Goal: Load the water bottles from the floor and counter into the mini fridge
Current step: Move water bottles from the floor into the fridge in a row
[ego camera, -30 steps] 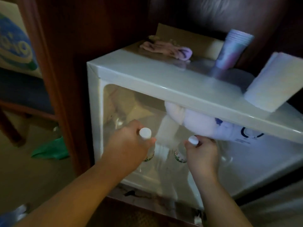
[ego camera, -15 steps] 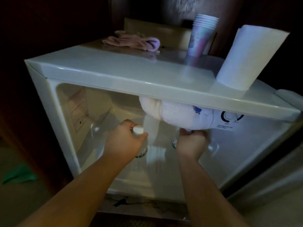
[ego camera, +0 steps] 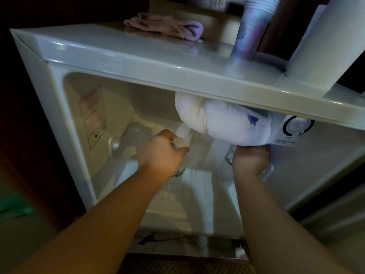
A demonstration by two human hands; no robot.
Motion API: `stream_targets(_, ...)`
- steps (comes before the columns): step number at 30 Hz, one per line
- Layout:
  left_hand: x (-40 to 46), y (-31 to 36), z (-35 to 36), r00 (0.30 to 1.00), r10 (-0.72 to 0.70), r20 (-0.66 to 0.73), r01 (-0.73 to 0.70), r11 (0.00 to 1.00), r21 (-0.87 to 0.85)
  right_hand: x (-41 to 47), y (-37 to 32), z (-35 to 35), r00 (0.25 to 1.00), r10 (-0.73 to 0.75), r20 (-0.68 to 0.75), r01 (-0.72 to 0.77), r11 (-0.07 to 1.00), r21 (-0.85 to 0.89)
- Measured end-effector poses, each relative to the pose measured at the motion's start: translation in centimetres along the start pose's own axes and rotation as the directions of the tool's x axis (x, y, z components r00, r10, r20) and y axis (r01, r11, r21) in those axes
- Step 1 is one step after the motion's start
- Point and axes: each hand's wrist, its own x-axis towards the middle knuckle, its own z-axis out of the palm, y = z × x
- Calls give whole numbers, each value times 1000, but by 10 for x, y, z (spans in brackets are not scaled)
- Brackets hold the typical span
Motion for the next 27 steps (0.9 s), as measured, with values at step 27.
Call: stream_targets(27, -5, -14, 43, 987, 17, 162, -24, 999, 42, -117, 59, -28, 976, -150, 157, 152, 988, 4)
